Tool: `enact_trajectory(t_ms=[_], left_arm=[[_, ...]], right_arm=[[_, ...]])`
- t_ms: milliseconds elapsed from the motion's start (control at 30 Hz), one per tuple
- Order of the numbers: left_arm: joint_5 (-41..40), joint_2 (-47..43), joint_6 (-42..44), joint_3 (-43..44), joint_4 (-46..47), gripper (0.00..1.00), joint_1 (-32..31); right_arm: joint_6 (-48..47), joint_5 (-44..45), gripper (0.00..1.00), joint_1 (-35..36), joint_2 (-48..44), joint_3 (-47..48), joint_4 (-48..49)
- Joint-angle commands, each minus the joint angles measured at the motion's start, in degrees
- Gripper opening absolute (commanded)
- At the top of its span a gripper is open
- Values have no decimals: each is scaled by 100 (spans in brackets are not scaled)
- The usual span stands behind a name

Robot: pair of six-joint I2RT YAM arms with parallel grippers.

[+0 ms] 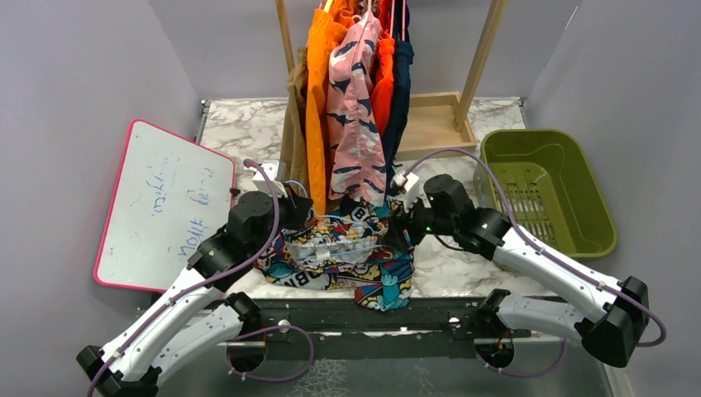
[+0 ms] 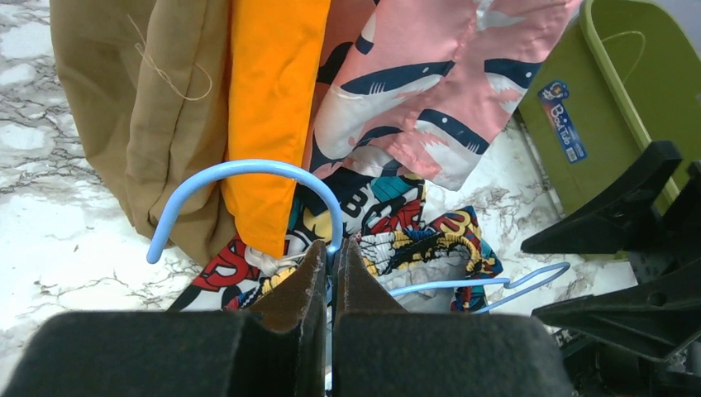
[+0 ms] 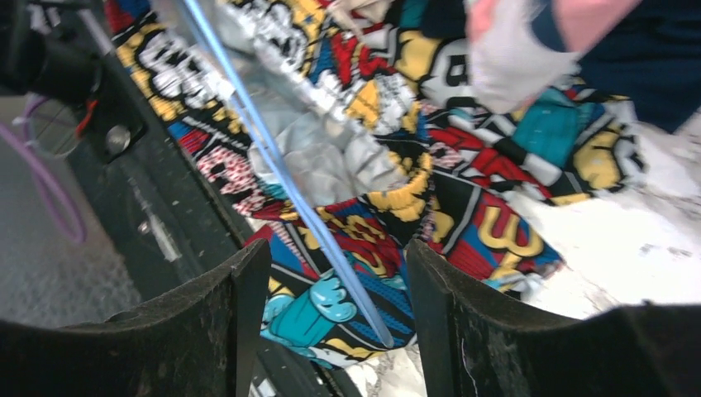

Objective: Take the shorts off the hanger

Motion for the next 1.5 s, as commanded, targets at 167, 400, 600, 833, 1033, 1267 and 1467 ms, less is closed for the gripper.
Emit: enact_trajectory(t_ms=[167, 400, 600, 833, 1033, 1267, 1467], left_arm=[[78, -139, 408, 113, 55, 0, 30], [236, -62, 284, 48, 135, 0, 25], [293, -36, 226, 77, 191, 0, 30], [397, -42, 151, 100, 275, 0, 30], [357, -15, 63, 78, 359, 0, 30], [378, -4, 65, 65, 360, 0, 30], [236, -101, 88, 65, 267, 39, 30]], right_arm=[[-395, -1520, 58, -13, -26, -73, 318], [-331, -1279, 9, -12, -43, -109, 149], [-195, -1387, 1, -17, -186, -200, 165], [-16, -1489, 20, -17, -348, -354, 403], [-176, -2219, 40, -16, 154, -349, 365], [-159, -2115, 11, -17, 309, -251, 390], [182, -1655, 1, -15, -228, -290, 347]])
